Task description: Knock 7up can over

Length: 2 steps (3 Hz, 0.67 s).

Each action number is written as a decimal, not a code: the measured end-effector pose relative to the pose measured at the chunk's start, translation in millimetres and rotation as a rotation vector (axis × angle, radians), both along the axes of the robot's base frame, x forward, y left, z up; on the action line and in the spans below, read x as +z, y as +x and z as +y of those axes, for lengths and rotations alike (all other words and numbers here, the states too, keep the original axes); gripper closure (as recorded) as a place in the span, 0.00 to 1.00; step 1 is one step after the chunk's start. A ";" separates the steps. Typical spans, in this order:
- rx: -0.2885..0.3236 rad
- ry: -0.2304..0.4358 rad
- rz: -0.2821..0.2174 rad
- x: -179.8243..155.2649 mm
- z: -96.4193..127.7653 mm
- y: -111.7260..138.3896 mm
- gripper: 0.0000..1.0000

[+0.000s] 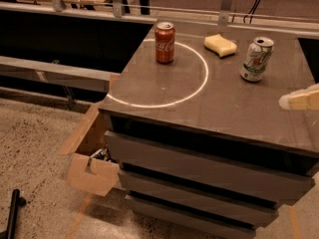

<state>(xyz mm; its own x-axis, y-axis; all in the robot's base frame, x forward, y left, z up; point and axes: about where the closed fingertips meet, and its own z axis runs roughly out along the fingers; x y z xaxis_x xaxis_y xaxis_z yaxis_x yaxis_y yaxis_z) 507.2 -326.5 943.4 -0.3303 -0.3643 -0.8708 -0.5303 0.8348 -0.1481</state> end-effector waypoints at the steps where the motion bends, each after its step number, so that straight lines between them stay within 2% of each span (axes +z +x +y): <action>1: 0.004 0.021 -0.003 -8.6 -5.8 23.6 0.00; 2: 0.027 0.040 0.000 -21.4 -5.5 44.8 0.00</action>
Offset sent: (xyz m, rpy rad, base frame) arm 0.0682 -0.0101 -0.0373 0.0629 0.0030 0.0460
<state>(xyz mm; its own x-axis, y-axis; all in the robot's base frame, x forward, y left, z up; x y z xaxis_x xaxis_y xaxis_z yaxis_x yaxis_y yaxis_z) 552.0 -332.0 922.0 -0.3207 -0.3377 -0.8849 -0.5524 0.8256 -0.1149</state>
